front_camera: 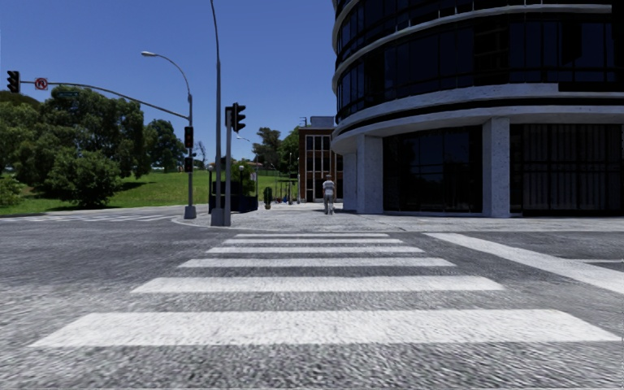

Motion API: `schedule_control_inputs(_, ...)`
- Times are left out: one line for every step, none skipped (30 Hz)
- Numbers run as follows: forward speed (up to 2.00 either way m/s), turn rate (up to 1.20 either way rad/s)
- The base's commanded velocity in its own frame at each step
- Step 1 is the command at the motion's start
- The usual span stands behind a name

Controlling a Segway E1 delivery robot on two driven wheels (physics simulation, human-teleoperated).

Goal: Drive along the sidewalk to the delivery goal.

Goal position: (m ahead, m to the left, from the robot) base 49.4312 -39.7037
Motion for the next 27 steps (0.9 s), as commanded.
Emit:
schedule_control_inputs(1.76,0.11)
schedule_control_inputs(1.76,0.11)
schedule_control_inputs(1.76,0.11)
schedule_control_inputs(1.76,0.11)
schedule_control_inputs(1.76,0.11)
schedule_control_inputs(1.76,0.11)
schedule_control_inputs(1.76,0.11)
schedule_control_inputs(1.76,0.11)
schedule_control_inputs(1.76,0.11)
schedule_control_inputs(1.76,0.11)
schedule_control_inputs(1.76,0.11)
schedule_control_inputs(1.76,0.11)
schedule_control_inputs(1.76,0.11)
schedule_control_inputs(1.76,0.11)
schedule_control_inputs(1.76,0.11)
schedule_control_inputs(1.76,0.11)
schedule_control_inputs(1.76,0.11)
schedule_control_inputs(1.76,0.11)
schedule_control_inputs(1.76,0.11)
schedule_control_inputs(1.76,0.1)
schedule_control_inputs(1.76,0.1)
schedule_control_inputs(1.76,0.09)
schedule_control_inputs(1.76,0.09)
schedule_control_inputs(1.76,0.11)
schedule_control_inputs(1.76,0.11)
schedule_control_inputs(1.75,0.13)
schedule_control_inputs(1.74,0.17)
